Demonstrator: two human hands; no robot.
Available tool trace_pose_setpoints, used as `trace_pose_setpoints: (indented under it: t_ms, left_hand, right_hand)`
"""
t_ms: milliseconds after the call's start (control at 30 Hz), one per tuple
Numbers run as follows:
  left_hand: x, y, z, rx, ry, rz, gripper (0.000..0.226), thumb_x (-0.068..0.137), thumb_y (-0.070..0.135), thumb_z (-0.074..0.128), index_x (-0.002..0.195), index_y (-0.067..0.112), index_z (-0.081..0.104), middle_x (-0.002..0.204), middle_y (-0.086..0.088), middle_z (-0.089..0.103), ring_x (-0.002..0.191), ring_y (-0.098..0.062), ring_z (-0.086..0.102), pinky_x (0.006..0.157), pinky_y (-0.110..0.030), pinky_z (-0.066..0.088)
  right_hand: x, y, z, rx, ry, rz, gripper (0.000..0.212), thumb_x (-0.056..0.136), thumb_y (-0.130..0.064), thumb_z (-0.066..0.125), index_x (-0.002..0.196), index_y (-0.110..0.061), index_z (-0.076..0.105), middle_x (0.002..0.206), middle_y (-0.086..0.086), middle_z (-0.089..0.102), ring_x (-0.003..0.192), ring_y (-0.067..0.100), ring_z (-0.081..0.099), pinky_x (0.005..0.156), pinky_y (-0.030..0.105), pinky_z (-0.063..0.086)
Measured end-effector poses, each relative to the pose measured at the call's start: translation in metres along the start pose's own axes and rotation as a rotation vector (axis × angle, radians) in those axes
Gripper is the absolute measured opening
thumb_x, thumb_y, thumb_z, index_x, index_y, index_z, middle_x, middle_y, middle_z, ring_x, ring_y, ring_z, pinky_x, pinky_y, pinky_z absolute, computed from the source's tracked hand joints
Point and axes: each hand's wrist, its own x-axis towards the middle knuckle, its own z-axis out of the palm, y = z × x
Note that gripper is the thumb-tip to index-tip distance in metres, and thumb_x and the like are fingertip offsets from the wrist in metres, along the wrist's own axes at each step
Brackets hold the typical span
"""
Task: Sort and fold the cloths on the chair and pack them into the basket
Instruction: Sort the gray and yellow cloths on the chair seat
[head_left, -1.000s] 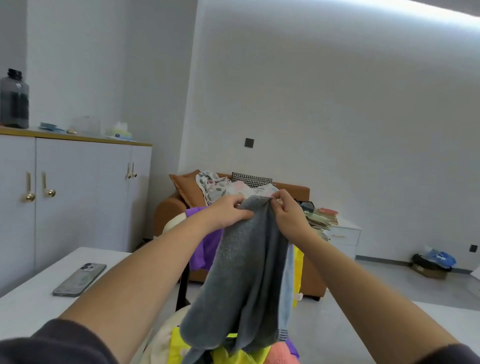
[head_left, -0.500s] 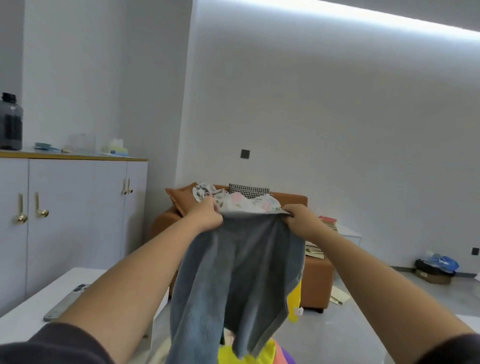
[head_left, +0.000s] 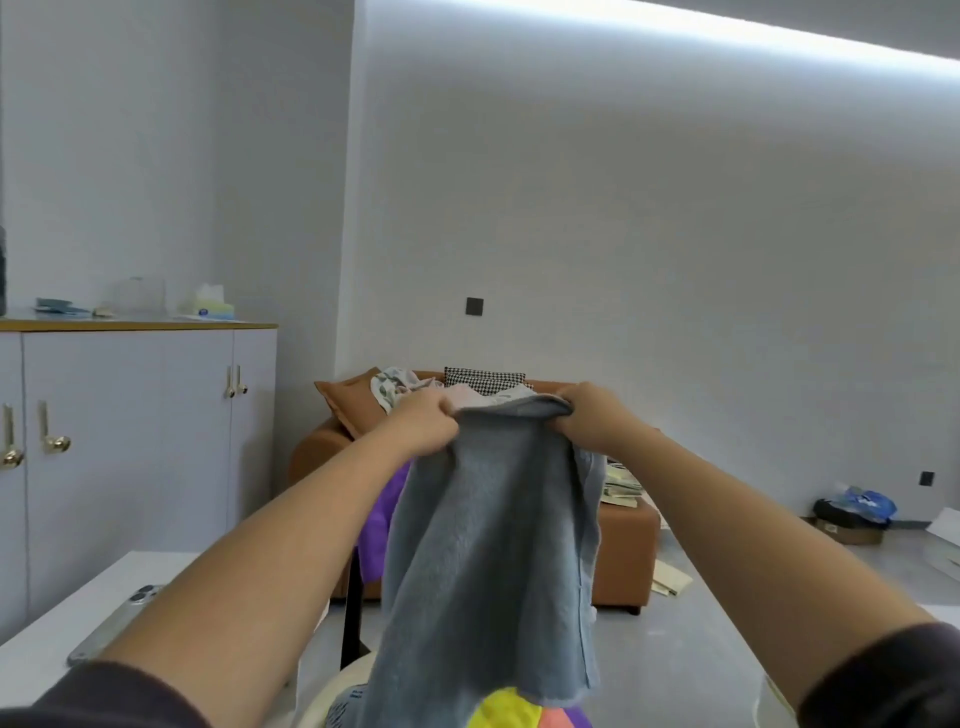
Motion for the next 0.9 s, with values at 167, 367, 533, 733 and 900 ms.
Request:
trace_pose_setpoints:
  t_ms: [167, 367, 533, 733, 900]
  left_hand:
    - [0.004, 0.021, 0.011, 0.021, 0.075, 0.132, 0.013, 0.090, 0.014, 0.051, 0.086, 0.009, 0.062, 0.097, -0.016, 0.063, 0.097, -0.029, 0.057, 0.069, -0.027, 0.033]
    - [0.007, 0.015, 0.001, 0.051, -0.085, 0.124, 0.022, 0.084, 0.020, 0.059, 0.104, 0.013, 0.066, 0.095, -0.002, 0.063, 0.094, -0.020, 0.057, 0.073, -0.026, 0.042]
    - [0.002, 0.031, -0.005, -0.111, 0.236, 0.141, 0.004, 0.088, 0.019, 0.061, 0.086, 0.017, 0.057, 0.078, 0.005, 0.056, 0.078, -0.014, 0.052, 0.063, -0.023, 0.034]
    - [-0.006, 0.035, -0.003, -0.188, -0.061, 0.120, 0.041, 0.080, 0.029, 0.070, 0.112, 0.022, 0.046, 0.098, 0.008, 0.051, 0.094, -0.012, 0.051, 0.073, -0.023, 0.039]
    - [0.001, 0.030, -0.018, 0.039, 0.192, 0.296, 0.026, 0.084, 0.009, 0.058, 0.069, 0.023, 0.042, 0.071, 0.004, 0.052, 0.074, -0.020, 0.049, 0.066, -0.025, 0.034]
  right_hand:
    - [-0.001, -0.024, -0.002, 0.019, 0.039, -0.052, 0.018, 0.080, -0.015, 0.065, 0.084, 0.003, 0.066, 0.078, 0.014, 0.060, 0.079, 0.025, 0.054, 0.059, 0.032, 0.033]
    - [-0.006, -0.007, 0.004, 0.364, 0.057, 0.079, 0.005, 0.076, -0.008, 0.060, 0.073, -0.011, 0.062, 0.071, 0.003, 0.056, 0.073, 0.017, 0.050, 0.059, 0.026, 0.038]
    - [-0.009, -0.011, 0.001, 0.303, -0.009, 0.067, 0.010, 0.076, -0.012, 0.064, 0.068, -0.015, 0.058, 0.069, 0.001, 0.053, 0.068, 0.015, 0.048, 0.059, 0.025, 0.038]
    - [-0.007, -0.009, -0.001, 0.259, 0.040, 0.007, 0.010, 0.078, -0.013, 0.061, 0.078, -0.003, 0.065, 0.071, 0.008, 0.058, 0.070, 0.016, 0.048, 0.060, 0.026, 0.037]
    - [-0.009, -0.004, -0.008, 0.072, -0.006, -0.006, 0.018, 0.075, -0.015, 0.066, 0.062, -0.009, 0.055, 0.059, 0.001, 0.044, 0.063, 0.015, 0.040, 0.052, 0.028, 0.029]
